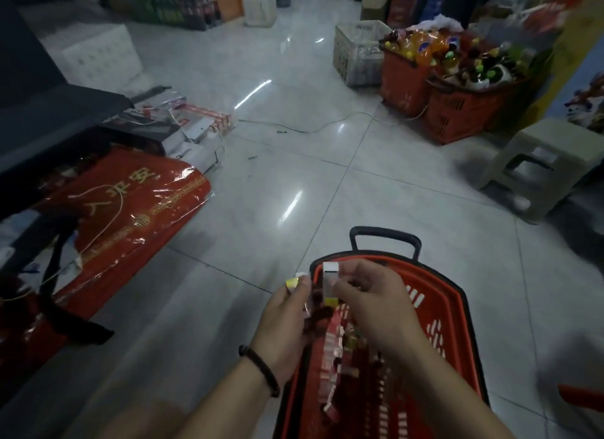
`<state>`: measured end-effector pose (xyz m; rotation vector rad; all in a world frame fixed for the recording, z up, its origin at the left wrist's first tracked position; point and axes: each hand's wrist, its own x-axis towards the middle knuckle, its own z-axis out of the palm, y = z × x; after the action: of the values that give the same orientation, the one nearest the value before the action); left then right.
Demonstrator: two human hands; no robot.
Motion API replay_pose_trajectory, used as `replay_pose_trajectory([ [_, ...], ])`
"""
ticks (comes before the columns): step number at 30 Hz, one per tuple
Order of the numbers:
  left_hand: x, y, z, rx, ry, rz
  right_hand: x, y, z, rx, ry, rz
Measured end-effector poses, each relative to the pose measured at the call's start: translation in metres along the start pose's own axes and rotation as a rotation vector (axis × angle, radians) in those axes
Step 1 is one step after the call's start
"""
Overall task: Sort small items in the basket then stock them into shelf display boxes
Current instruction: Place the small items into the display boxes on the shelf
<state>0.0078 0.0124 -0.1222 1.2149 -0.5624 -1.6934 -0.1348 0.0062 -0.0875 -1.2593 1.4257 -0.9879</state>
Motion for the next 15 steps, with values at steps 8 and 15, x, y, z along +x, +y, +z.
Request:
replay_pose_trajectory([
  [8,-0.021,0.18,0.016,-0.015,0.025,0.063,0.071,-0.182,0.014,0.089,-0.173,0.083],
  [15,-0.136,0.393,0.039,0.021,0.066,0.085,0.043,-0.416,0.033,0.093,-0.22,0.057],
])
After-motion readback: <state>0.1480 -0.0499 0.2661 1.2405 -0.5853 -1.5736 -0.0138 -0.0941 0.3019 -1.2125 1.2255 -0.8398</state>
